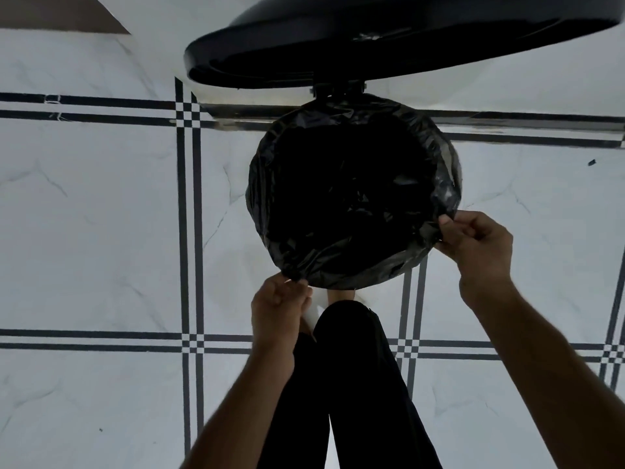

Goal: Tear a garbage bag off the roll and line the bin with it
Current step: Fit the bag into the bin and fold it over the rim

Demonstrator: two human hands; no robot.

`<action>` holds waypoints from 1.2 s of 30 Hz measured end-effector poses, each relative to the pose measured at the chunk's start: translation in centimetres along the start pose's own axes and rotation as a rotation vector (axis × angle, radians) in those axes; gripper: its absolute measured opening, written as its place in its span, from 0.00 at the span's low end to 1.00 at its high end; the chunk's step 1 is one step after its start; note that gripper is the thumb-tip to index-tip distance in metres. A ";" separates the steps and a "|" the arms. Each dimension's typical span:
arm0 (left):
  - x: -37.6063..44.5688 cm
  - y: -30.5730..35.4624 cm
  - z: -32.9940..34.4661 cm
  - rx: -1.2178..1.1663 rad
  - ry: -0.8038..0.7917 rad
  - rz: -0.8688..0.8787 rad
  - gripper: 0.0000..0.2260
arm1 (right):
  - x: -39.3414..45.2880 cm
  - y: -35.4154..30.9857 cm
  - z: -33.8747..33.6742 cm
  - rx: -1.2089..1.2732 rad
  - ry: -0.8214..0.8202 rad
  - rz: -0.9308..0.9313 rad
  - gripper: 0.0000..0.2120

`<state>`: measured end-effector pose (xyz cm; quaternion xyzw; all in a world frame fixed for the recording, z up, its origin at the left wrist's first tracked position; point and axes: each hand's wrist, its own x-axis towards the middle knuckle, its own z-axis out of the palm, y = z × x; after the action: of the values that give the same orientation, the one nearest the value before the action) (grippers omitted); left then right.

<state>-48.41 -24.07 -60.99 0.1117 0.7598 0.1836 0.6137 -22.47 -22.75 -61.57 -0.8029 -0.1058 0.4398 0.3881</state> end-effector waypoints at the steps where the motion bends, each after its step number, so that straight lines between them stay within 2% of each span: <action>1: -0.1 -0.3 0.1 0.039 -0.010 0.006 0.06 | 0.1 0.0 -0.4 0.021 0.006 0.041 0.07; 3: -0.1 -0.4 0.3 0.072 -0.022 -0.004 0.06 | 0.7 0.3 -0.9 0.052 0.028 0.143 0.07; 5: 0.1 -0.3 0.7 0.047 -0.022 -0.026 0.03 | 1.2 0.9 -1.3 0.071 0.035 0.217 0.11; 10: 0.2 -0.3 0.7 -0.003 -0.045 -0.050 0.04 | 1.2 3.4 -1.9 -0.069 -0.122 0.192 0.14; 14: 0.4 -0.6 0.1 0.147 -0.068 0.010 0.05 | 1.7 3.7 -1.3 -0.069 -0.172 0.162 0.07; 17: 0.6 -0.8 -0.1 0.244 -0.086 0.048 0.06 | 2.2 3.3 -0.9 -0.079 -0.211 0.153 0.08; 21: 0.9 -1.3 -0.4 0.354 -0.095 0.087 0.06 | 1.7 3.0 -1.1 -0.047 -0.345 0.160 0.18; 23: 1.2 -1.5 -0.3 0.420 -0.063 0.102 0.06 | 1.5 3.5 -1.4 -0.053 -0.375 0.167 0.19; 26: 1.8 -1.6 -0.3 0.499 -0.028 0.132 0.09 | 1.9 4.4 -1.7 -0.100 -0.273 0.163 0.15; 29: 3.0 -1.1 -0.1 0.501 -0.009 0.101 0.07 | 3.1 4.8 -1.7 -0.096 -0.241 0.256 0.13; 33: 4.7 0.3 0.1 0.249 -0.058 -0.031 0.03 | 4.0 3.9 -2.1 -0.001 -0.283 0.426 0.11; 35: 4.7 0.8 -0.4 0.177 -0.102 -0.059 0.06 | 3.1 3.0 -2.3 -0.170 -0.154 0.341 0.13; 36: 4.4 1.1 -0.8 0.132 -0.134 -0.079 0.08 | 2.4 2.2 -2.2 -0.342 -0.021 0.187 0.13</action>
<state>-50.24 -21.45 -64.29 0.1340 0.7314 0.1011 0.6610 -19.68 -24.21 -63.98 -0.8588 -0.1081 0.4581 0.2025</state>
